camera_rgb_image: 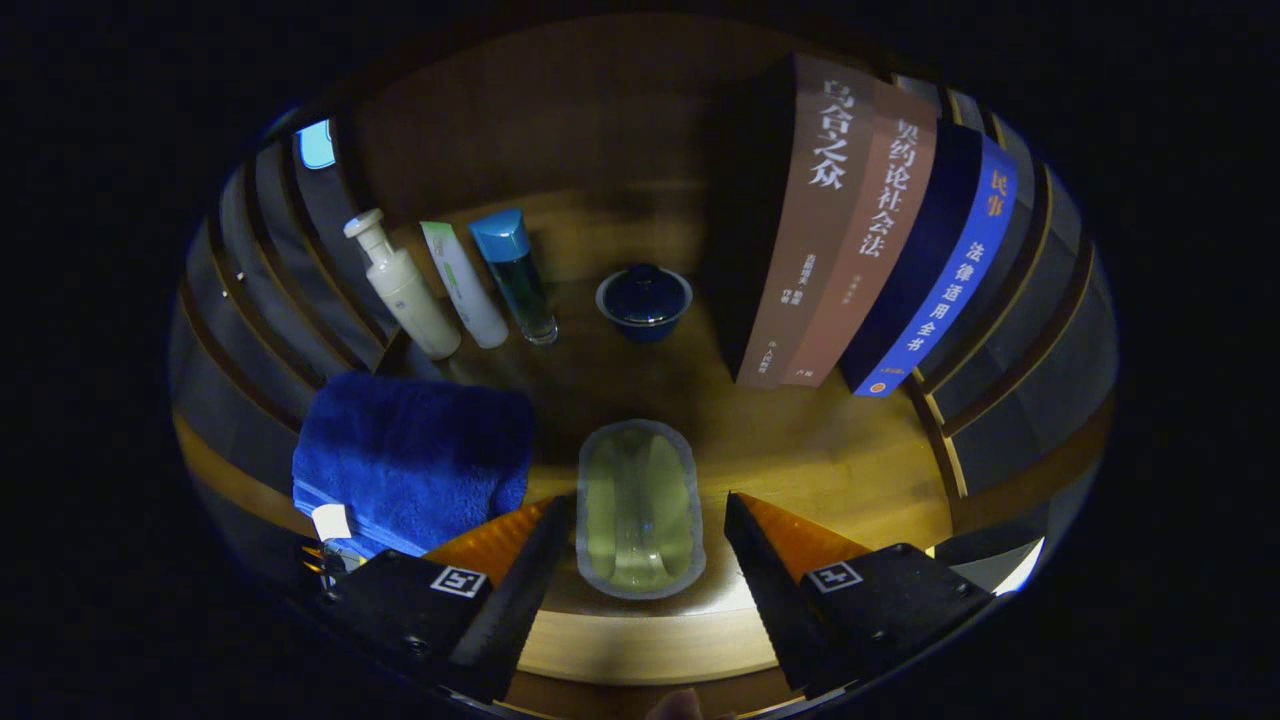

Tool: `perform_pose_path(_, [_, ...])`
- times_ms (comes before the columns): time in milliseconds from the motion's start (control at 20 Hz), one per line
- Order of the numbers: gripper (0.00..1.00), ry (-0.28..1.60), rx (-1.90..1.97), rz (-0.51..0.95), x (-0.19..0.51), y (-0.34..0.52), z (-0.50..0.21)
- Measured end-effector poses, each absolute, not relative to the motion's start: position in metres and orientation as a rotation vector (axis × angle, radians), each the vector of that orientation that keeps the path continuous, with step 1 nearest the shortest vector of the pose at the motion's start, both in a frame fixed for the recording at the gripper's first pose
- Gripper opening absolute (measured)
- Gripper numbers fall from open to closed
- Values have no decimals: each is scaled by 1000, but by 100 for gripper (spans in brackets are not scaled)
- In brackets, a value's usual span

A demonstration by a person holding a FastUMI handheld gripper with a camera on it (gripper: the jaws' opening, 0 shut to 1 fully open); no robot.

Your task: Pull open the drawer, take out the items inside it, and place them on the countertop above the cabinet.

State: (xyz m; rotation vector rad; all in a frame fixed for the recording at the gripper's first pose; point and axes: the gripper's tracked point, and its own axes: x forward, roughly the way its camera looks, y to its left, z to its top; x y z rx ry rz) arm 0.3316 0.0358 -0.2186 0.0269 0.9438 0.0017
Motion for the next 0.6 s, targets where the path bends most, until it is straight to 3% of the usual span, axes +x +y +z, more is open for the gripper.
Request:
perform_pose_path(250, [99, 686, 23, -6, 303, 33, -164])
perform_pose_path(600, [99, 315, 58, -50, 205, 14, -99])
